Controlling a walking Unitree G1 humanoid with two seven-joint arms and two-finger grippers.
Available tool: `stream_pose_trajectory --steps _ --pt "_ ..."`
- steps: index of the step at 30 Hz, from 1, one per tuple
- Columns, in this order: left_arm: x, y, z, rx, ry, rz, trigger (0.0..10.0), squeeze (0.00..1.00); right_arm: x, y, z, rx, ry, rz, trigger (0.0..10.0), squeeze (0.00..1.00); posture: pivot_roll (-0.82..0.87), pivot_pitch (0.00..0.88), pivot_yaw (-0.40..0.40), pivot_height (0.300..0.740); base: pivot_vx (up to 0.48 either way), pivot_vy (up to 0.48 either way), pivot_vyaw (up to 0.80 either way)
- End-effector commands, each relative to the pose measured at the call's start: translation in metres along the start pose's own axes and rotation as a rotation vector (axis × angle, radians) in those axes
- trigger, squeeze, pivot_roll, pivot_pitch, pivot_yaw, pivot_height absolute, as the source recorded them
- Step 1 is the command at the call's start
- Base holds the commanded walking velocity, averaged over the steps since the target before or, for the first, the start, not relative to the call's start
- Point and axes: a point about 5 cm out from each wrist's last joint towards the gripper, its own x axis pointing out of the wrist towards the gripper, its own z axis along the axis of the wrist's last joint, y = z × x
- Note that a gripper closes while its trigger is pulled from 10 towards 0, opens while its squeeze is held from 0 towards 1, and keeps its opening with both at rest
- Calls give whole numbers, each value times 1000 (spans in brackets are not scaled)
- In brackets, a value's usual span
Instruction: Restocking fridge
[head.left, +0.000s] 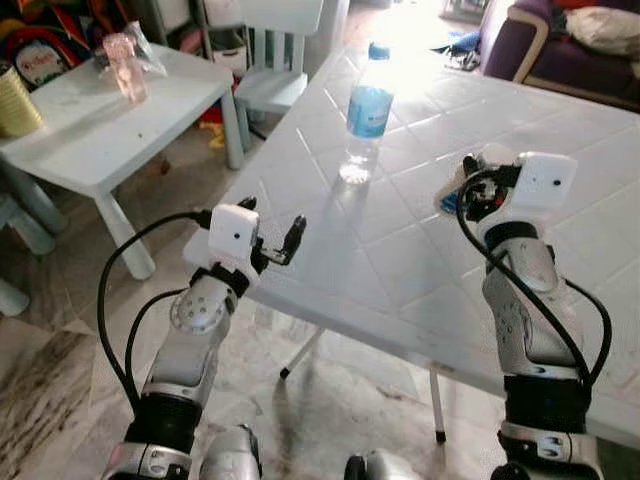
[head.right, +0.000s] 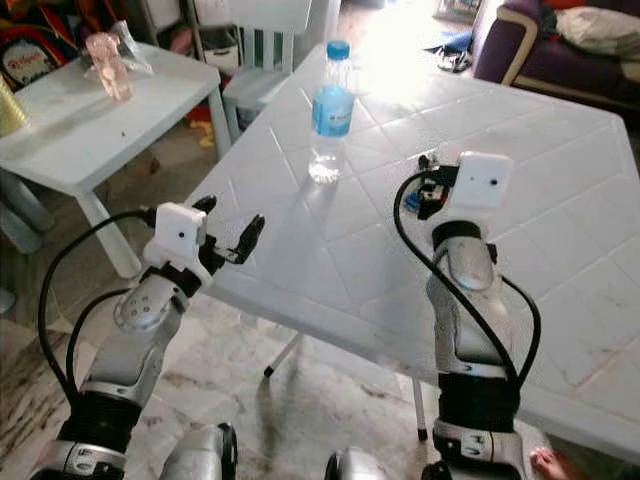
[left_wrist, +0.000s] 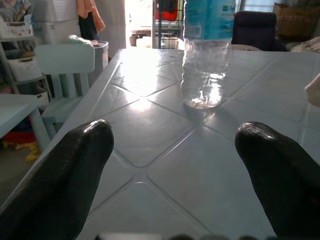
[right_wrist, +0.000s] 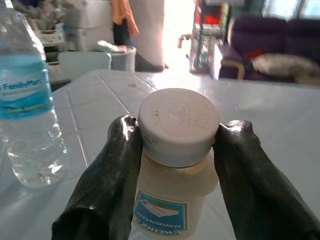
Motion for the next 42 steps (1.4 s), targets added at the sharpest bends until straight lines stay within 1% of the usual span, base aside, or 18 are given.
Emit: stream_pose_trajectory --steps 1,6,10,13,18,19,20,21,22,23,28,29,30,32,33,34,35,42 --pt "1 -2 -1 11 6 -6 10000 0 1 -2 18 68 -36 -34 0 0 14 66 -30 740 0 0 0" --pt "2 -3 -1 12 10 -10 10000 0 0 1 19 102 -12 -29 0 0 10 66 -29 740 0 0 0" --pt "4 -3 -2 11 11 -11 10000 0 -1 7 24 157 24 -15 0 0 4 61 -28 740 0 0 0" --pt "5 -5 -2 10 11 -14 10000 0 -1 11 28 155 28 8 0 0 0 60 -30 740 0 0 0" --pt "6 -6 -3 9 13 -19 10000 0 -1 9 22 155 78 16 0 0 -1 60 -31 740 0 0 0" --pt "6 -6 -3 9 14 -19 10000 0 0 6 18 144 104 17 706 0 -1 60 -32 740 0 0 0" --pt "6 -6 -3 9 14 -19 10000 0 0 5 16 140 115 20 2980 0 -1 60 -32 740 0 0 0" --pt "6 -6 -3 10 16 -19 10000 0 0 5 15 136 124 21 4078 0 -1 60 -32 740 0 0 0" --pt "6 -6 -3 11 17 -19 10000 0 1 3 14 131 131 22 6588 0 -1 60 -32 740 0 0 0" --pt "5 -6 -4 12 20 -19 10000 0 2 1 10 118 151 27 10000 0 1 62 -32 740 0 0 0" --pt "5 -6 -5 16 23 -18 10000 0 2 -2 4 108 171 23 10000 0 5 63 -32 740 0 0 0" --pt "5 -6 -5 17 24 -18 10000 0 2 -3 3 106 175 22 10000 145 6 63 -31 740 0 0 0" --pt "5 -5 -5 17 25 -18 10000 0 2 -4 2 105 177 21 10000 145 6 63 -30 740 0 0 0" --pt "5 -5 -5 18 26 -18 10000 0 3 -5 1 101 177 21 10000 663 6 63 -29 740 0 0 0" --pt "5 -5 -5 18 26 -18 10000 0 3 -5 1 101 177 21 10000 663 6 63 -29 740 0 0 0" --pt "5 -5 -5 19 27 -18 10000 0 3 -5 2 98 176 22 10000 984 6 64 -28 740 0 0 0" --pt "5 -5 -6 21 29 -19 10000 0 3 -5 2 93 173 25 10000 1000 6 65 -26 740 0 0 0" --pt "5 -5 -6 25 33 -20 10000 0 4 -6 2 86 163 33 10000 1000 8 66 -25 740 0 0 0"
